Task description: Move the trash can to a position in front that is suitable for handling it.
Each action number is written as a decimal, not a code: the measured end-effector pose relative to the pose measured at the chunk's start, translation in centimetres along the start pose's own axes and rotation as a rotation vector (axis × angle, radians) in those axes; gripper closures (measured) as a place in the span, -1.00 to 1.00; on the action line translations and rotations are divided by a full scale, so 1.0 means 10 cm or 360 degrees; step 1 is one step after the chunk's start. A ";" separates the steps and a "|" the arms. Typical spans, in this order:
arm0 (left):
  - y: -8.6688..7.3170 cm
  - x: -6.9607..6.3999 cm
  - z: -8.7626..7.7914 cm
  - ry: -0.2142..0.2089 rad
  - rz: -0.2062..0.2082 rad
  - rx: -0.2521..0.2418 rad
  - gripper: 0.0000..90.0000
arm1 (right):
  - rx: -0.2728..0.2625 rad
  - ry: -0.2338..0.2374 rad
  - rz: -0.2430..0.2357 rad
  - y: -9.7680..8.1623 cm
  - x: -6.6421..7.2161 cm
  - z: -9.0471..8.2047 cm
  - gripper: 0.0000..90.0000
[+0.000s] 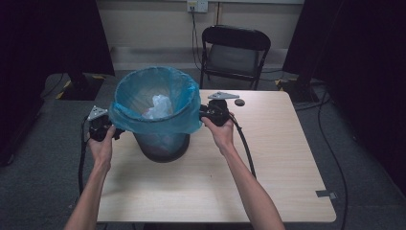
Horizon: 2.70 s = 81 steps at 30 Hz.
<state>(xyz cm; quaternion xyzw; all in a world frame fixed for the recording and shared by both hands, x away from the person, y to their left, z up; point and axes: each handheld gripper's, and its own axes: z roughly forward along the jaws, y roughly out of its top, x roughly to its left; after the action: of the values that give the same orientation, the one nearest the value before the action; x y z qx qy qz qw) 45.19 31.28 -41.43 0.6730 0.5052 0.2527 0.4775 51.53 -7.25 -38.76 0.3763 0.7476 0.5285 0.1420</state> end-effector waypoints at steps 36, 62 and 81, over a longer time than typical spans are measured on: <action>-0.38 -0.83 -0.69 -0.0252 0.0129 0.0070 0.26 | -0.0048 0.0115 -0.0047 -0.50 0.10 -0.95 0.33; -0.43 -1.45 -0.47 -0.0517 0.0154 0.0106 0.12 | -0.0067 -0.0035 -0.0026 -0.82 -0.11 -1.82 0.25; -0.36 -1.31 -0.73 -0.0477 0.0189 0.0062 -0.37 | -0.0123 -0.0165 -0.0029 -0.82 -0.19 -2.27 -0.09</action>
<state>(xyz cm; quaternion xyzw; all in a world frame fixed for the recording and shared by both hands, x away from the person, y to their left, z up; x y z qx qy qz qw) 32.86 22.19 -39.73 0.7411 0.3923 0.1673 0.5186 35.55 -25.45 -37.39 0.3905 0.7218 0.5354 0.1998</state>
